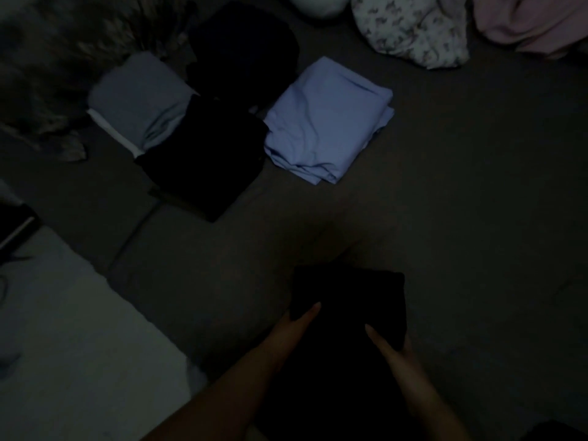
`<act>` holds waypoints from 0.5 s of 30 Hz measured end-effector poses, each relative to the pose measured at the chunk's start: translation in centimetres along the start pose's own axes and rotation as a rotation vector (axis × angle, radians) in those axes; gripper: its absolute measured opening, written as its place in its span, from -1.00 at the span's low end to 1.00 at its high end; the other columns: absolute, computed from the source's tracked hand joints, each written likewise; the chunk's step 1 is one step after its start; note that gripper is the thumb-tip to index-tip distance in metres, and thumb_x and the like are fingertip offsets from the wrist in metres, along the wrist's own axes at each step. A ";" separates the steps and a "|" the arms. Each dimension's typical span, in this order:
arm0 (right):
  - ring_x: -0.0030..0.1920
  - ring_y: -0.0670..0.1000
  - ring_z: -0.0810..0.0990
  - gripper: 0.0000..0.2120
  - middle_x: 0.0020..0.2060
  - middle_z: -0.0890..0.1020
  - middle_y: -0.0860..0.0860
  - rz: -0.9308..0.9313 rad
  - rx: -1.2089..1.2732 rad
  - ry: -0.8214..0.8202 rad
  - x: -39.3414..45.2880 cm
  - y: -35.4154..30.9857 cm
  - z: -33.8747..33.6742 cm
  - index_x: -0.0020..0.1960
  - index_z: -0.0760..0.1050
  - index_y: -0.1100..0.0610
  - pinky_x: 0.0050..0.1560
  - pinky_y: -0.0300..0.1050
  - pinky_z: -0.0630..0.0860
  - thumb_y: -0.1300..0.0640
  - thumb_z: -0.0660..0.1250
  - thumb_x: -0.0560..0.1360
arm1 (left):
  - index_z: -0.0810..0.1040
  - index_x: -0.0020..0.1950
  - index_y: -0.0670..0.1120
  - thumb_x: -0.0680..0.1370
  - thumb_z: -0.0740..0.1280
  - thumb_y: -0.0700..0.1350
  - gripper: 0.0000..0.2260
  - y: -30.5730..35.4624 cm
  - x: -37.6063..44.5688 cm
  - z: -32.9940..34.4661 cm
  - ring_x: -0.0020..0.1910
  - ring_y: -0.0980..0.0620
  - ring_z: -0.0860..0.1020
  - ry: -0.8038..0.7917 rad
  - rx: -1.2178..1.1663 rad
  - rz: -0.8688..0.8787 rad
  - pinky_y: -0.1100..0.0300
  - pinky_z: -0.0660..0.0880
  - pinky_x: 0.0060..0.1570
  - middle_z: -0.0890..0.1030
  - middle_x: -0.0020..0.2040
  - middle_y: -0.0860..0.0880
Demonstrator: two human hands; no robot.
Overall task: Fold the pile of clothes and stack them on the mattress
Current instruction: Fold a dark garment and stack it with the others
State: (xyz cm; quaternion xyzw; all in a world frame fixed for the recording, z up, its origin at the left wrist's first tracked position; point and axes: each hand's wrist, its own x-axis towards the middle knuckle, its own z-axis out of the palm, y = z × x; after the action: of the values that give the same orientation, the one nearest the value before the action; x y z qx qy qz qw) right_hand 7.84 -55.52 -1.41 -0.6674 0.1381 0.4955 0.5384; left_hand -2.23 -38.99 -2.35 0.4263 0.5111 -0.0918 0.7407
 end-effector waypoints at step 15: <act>0.15 -0.20 0.55 -0.46 0.21 0.54 -0.23 -0.436 -0.060 -0.024 0.6 -16.8 26.4 0.38 0.30 -0.28 0.18 -0.16 0.46 -0.05 0.36 0.45 | 0.51 0.03 -0.07 0.56 0.24 -0.10 -0.90 25.1 2.5 -23.7 -0.26 0.03 0.55 -0.009 0.064 0.172 0.19 0.46 -0.22 0.59 -0.20 -0.04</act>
State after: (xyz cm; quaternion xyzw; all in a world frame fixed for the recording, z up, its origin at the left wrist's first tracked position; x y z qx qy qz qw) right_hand 6.67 -26.26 9.75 -0.6912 -0.0305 0.3792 0.6144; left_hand -2.82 -5.47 6.31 0.4917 0.4662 -0.0462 0.7340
